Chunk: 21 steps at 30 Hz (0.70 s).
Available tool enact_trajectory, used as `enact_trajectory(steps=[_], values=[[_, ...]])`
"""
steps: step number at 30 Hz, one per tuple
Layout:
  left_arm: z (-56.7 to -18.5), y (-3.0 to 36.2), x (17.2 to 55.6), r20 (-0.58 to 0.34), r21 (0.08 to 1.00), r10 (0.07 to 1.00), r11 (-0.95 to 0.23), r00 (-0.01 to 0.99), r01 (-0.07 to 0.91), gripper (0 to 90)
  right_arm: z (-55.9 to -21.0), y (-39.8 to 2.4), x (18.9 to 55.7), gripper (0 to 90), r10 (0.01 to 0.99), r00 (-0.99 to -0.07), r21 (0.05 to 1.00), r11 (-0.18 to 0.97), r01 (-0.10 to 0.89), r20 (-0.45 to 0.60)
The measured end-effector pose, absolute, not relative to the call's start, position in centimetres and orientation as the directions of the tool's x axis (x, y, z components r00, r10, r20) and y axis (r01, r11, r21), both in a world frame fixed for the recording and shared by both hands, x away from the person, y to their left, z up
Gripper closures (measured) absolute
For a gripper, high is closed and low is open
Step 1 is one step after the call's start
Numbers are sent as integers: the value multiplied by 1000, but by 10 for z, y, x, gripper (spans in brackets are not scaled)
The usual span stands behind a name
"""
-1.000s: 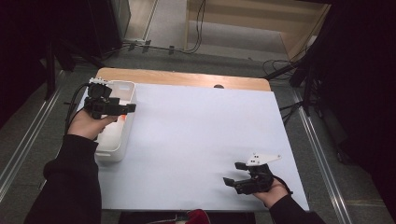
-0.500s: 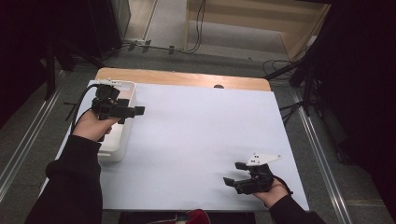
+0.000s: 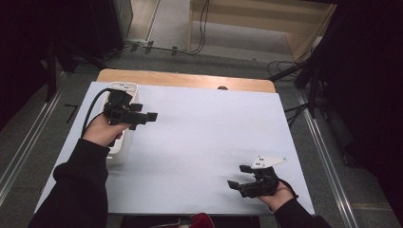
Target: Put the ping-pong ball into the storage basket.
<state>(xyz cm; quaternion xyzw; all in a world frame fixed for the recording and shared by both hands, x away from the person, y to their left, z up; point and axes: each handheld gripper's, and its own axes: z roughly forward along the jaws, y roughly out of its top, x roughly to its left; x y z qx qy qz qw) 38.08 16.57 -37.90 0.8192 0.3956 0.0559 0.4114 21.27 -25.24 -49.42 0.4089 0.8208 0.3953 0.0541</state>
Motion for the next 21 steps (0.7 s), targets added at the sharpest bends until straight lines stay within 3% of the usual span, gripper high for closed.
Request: enact_trajectory(steps=[21], values=[[-390, 153, 366, -228, 726, 653, -380, 722, 574, 233, -494, -253, 212, 195, 713, -660, 689, 356, 631, 236]])
